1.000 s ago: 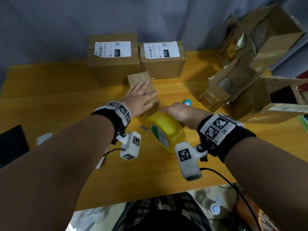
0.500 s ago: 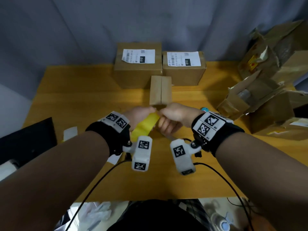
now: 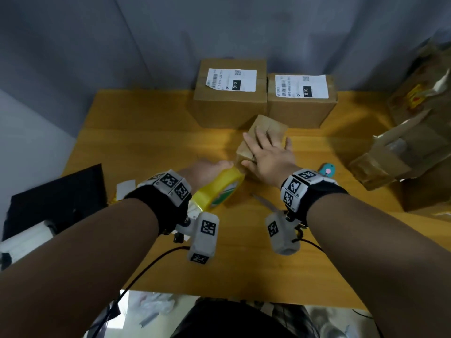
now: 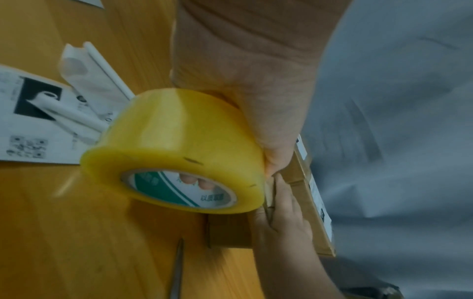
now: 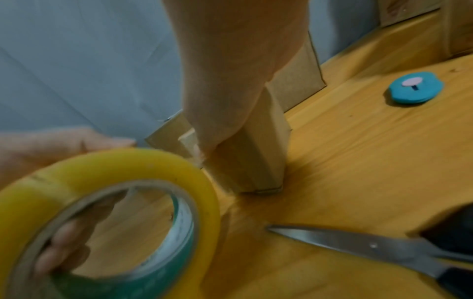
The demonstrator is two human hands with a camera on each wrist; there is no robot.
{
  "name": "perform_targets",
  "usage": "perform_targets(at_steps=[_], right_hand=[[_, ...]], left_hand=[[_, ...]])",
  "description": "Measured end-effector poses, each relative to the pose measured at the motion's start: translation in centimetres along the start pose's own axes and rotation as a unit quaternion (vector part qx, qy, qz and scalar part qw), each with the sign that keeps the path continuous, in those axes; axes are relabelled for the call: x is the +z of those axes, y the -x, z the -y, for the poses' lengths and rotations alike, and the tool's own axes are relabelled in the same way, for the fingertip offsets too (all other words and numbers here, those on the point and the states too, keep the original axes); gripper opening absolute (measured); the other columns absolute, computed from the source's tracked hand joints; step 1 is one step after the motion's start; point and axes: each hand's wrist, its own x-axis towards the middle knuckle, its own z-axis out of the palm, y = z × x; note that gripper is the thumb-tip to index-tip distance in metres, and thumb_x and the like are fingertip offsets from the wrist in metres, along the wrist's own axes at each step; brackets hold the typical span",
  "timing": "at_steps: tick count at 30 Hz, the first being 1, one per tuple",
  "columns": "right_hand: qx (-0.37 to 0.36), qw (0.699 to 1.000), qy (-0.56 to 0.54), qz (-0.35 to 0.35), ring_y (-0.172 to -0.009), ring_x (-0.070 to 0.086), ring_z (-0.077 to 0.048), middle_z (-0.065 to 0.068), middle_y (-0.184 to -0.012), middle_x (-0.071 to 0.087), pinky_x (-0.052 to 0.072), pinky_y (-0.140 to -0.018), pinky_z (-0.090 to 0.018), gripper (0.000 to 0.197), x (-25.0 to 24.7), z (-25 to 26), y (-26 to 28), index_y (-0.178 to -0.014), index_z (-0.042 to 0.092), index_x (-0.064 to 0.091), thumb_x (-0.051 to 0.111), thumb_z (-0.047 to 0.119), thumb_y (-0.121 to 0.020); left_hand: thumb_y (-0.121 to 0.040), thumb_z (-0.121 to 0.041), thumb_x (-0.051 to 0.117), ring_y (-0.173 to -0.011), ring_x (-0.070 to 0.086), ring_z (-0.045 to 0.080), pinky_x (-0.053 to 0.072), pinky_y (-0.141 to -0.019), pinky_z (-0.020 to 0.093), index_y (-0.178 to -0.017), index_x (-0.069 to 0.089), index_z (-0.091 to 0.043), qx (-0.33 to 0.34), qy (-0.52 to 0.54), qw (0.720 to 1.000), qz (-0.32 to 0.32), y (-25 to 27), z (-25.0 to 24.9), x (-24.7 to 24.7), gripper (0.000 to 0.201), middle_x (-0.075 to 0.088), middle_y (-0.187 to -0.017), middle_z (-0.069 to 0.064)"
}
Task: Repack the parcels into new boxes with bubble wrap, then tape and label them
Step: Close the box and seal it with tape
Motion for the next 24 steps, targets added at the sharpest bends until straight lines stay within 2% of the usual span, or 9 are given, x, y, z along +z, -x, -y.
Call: perform_targets(at_steps=[4, 6, 8, 9, 10, 11, 13, 19, 24], right_hand=[[0.106, 0.994, 0.035, -0.005, -0.145, 0.004, -0.034, -0.006, -0.16, -0.003, 0.001, -0.111, -0.066, 0.068, 0.2, -0.4, 0.1, -0.151, 0.027, -0.01, 0.017, 0.057, -0.097], [0.14, 0.989, 0.038, 0.008, -0.146, 0.001, -0.034, -0.008, -0.16, -0.007, -0.001, -0.11, -0.067, 0.069, 0.1, -0.8, 0.0, -0.151, 0.025, -0.012, 0.015, 0.058, -0.097], [0.16, 0.987, 0.019, 0.019, -0.146, -0.006, -0.033, -0.007, -0.159, -0.014, -0.003, -0.111, -0.065, 0.07, 0.4, -1.2, -0.3, -0.15, 0.024, -0.015, 0.015, 0.057, -0.097], [0.165, 0.986, 0.004, 0.022, -0.146, -0.01, -0.032, -0.007, -0.159, -0.018, -0.004, -0.112, -0.064, 0.07, 0.6, -1.3, -0.4, -0.15, 0.024, -0.017, 0.016, 0.056, -0.098], [0.168, 0.985, -0.012, 0.022, -0.146, -0.013, -0.031, -0.007, -0.158, -0.021, -0.004, -0.113, -0.062, 0.07, 0.8, -1.4, -0.6, -0.15, 0.024, -0.018, 0.017, 0.055, -0.098], [0.171, 0.985, -0.026, 0.019, -0.146, -0.015, -0.031, -0.007, -0.158, -0.022, -0.005, -0.114, -0.061, 0.07, 0.9, -1.4, -0.8, -0.15, 0.024, -0.018, 0.018, 0.055, -0.098], [0.175, 0.983, -0.047, 0.019, -0.145, -0.017, -0.032, -0.007, -0.157, -0.024, -0.006, -0.114, -0.06, 0.072, 0.9, -1.5, -1.1, -0.15, 0.024, -0.018, 0.02, 0.055, -0.098], [0.166, 0.984, -0.062, 0.004, -0.145, -0.015, -0.033, -0.008, -0.158, -0.022, -0.005, -0.112, -0.062, 0.08, 1.1, -1.8, -1.3, -0.15, 0.024, -0.017, 0.026, 0.062, -0.095], [0.16, 0.986, -0.054, -0.01, -0.145, -0.012, -0.035, -0.011, -0.158, -0.019, 0.0, -0.112, -0.066, 0.078, 1.2, -1.7, -1.2, -0.151, 0.021, -0.014, 0.028, 0.058, -0.096]], left_hand=[[-0.087, -0.061, 0.05, -0.128, 0.043, 0.031, 0.035, -0.098, 0.037, -0.141, 0.039, -0.009, 0.039, -0.04, 0.998, -0.004, -0.5, -1.4, 0.3, 0.076, 0.039, -0.147, 0.01], [-0.089, -0.058, 0.048, -0.125, 0.045, 0.032, 0.036, -0.093, 0.036, -0.138, 0.042, -0.006, 0.054, -0.065, 0.996, 0.0, -0.8, -2.3, 0.7, 0.072, 0.043, -0.143, 0.013], [-0.09, -0.056, 0.047, -0.105, 0.056, 0.032, 0.038, -0.076, 0.033, -0.117, 0.057, -0.004, 0.067, -0.079, 0.995, 0.003, -1.1, -3.0, 1.1, 0.06, 0.059, -0.115, 0.017], [-0.09, -0.056, 0.047, -0.084, 0.058, 0.03, 0.035, -0.064, 0.031, -0.096, 0.062, -0.006, 0.068, -0.091, 0.994, -0.002, -1.3, -3.1, 1.2, 0.052, 0.06, -0.09, 0.019], [-0.091, -0.055, 0.046, -0.063, 0.05, 0.025, 0.028, -0.056, 0.03, -0.072, 0.054, -0.011, 0.066, -0.108, 0.992, -0.011, -1.5, -3.1, 1.2, 0.048, 0.048, -0.066, 0.014], [-0.092, -0.053, 0.046, -0.051, 0.038, 0.02, 0.023, -0.051, 0.03, -0.06, 0.04, -0.014, 0.065, -0.129, 0.989, -0.016, -1.6, -3.0, 1.1, 0.051, 0.035, -0.056, 0.007], [-0.094, -0.052, 0.042, -0.047, 0.024, 0.017, 0.019, -0.047, 0.029, -0.056, 0.026, -0.014, 0.071, -0.184, 0.98, -0.017, -1.8, -2.6, 0.8, 0.056, 0.023, -0.054, 0.001], [-0.096, -0.054, 0.037, -0.055, 0.035, 0.015, 0.028, -0.051, 0.028, -0.059, 0.033, -0.013, 0.076, -0.239, 0.968, -0.031, -2.0, -2.1, 0.9, 0.055, 0.034, -0.063, 0.002], [-0.092, -0.06, 0.04, -0.054, 0.027, 0.009, 0.027, -0.056, 0.028, -0.06, 0.023, -0.021, 0.105, -0.219, 0.969, -0.037, -2.8, -2.1, 1.0, 0.053, 0.023, -0.063, -0.004]])
